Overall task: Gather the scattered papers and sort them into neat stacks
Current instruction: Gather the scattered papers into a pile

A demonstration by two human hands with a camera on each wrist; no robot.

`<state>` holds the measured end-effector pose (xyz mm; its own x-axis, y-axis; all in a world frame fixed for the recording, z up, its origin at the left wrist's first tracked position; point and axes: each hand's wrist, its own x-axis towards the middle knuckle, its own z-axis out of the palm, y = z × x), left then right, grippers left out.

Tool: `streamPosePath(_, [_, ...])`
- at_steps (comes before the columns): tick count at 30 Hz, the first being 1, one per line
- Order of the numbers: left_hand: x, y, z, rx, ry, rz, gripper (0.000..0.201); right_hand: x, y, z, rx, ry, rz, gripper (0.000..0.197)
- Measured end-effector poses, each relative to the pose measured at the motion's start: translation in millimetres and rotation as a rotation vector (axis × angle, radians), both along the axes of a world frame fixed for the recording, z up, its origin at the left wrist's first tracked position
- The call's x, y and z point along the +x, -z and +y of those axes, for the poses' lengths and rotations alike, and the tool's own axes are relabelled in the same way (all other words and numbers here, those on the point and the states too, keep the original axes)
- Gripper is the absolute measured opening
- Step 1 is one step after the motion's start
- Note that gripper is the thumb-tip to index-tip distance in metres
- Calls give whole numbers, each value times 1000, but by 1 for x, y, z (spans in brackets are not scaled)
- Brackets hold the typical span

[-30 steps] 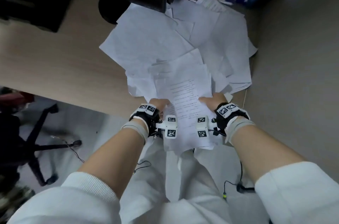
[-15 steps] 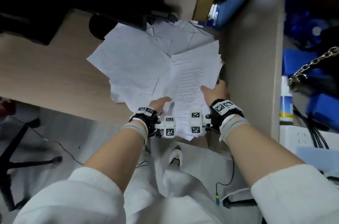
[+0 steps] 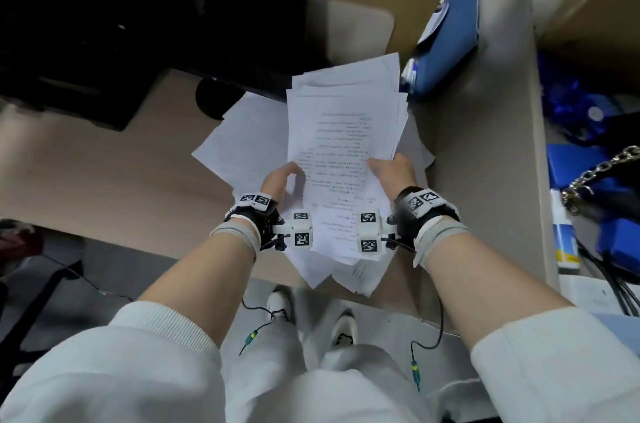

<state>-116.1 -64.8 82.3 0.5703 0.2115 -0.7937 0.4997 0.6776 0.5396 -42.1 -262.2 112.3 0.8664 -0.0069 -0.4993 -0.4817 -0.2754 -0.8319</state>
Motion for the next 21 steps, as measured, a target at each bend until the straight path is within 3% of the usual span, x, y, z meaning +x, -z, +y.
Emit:
streamPosePath(2, [3,-6,30,50,17,5,22,2,6,26,2,2,47,11])
streamPosePath(6, [-3,-8,83,195,228,32,11,-2,24,73,-39,-35,105,16])
streamPosePath(10, [-4,20,130,416,453,165,5,-5,52,116,-143,-140,261,32])
streamPosePath(12, [0,43,151,458,473,219,18,-1,69,131,-201,-198,365,40])
streamPosePath(14, [5,74,172,526,528,291,29,8,82,144,-240,-253,402,33])
streamPosePath(17, [19,51,172,612,566,310,43,24,87,158,-239,-267,446,40])
streamPosePath(21, [42,54,189,728,677,351,46,43,97,176,-219,-223,456,37])
